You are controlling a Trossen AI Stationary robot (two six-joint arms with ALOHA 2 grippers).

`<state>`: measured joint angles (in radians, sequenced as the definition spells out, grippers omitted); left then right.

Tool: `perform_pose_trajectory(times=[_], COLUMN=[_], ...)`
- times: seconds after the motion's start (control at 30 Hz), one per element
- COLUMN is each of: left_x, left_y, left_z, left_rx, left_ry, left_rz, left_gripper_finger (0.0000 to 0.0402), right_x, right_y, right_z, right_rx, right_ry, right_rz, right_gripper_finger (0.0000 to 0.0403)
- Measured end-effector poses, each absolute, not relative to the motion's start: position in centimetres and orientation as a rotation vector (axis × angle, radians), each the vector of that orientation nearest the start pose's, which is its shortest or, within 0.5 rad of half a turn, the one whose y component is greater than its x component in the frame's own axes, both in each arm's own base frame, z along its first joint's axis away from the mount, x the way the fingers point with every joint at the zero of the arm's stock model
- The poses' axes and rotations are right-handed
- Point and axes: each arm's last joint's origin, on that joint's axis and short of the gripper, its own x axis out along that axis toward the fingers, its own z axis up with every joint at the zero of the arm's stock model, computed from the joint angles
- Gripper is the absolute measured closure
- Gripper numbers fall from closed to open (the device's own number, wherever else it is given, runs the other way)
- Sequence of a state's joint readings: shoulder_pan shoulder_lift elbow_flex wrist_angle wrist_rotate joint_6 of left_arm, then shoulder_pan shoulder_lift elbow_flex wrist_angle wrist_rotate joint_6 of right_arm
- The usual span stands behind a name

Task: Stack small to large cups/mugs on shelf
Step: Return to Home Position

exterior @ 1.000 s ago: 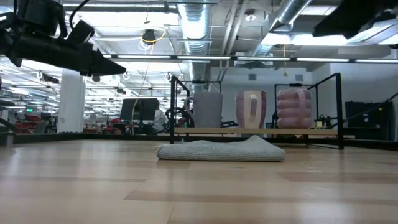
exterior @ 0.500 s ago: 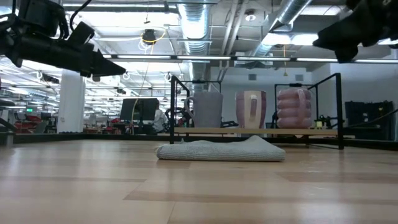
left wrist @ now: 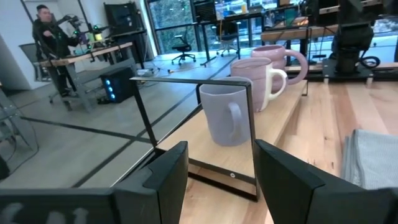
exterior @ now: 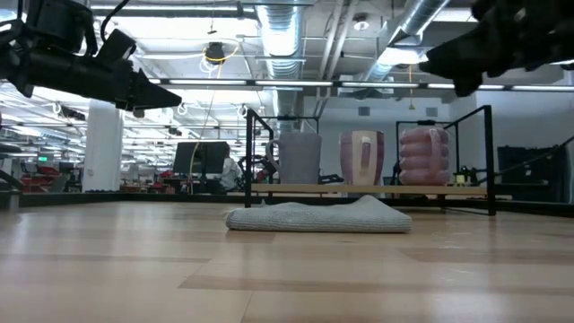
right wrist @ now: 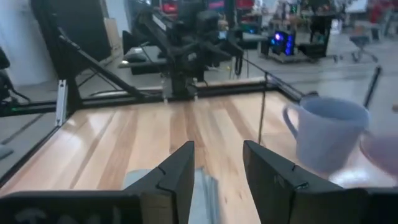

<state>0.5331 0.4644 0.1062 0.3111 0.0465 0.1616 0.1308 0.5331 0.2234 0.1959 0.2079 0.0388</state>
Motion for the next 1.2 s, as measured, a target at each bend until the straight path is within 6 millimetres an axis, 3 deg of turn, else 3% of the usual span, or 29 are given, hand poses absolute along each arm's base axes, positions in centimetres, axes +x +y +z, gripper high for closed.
perform_pose_trajectory(times=[0.27, 0.5, 0.8, 0.97, 1.2], left_x=[11.4, 11.3, 11.3, 11.3, 11.3], left_y=[6.5, 6.5, 6.5, 6.5, 6.5], left_z=[18.7, 18.7, 18.4, 18.4, 18.4], left_rx=[0.143, 0.142, 0.132, 0.144, 0.144], left_ry=[0.088, 0.090, 0.122, 0.118, 0.118], left_rz=[0.481, 0.481, 0.478, 0.478, 0.478], left_gripper_finger=[0.0228, 0.0228, 0.0228, 0.0228, 0.0228], right_x=[16.9, 16.6, 15.6, 15.0, 13.5], right_y=[0.8, 0.9, 2.9, 3.4, 1.8], right_z=[20.6, 20.1, 20.2, 20.7, 22.0], right_rx=[-0.089, -0.108, -0.181, -0.212, -0.241], right_ry=[0.047, 0.110, 0.123, 0.104, 0.038], right_rz=[-0.069, -0.299, -0.565, -0.478, -0.234], right_gripper_finger=[0.0245, 0.0243, 0.0245, 0.0245, 0.0246])
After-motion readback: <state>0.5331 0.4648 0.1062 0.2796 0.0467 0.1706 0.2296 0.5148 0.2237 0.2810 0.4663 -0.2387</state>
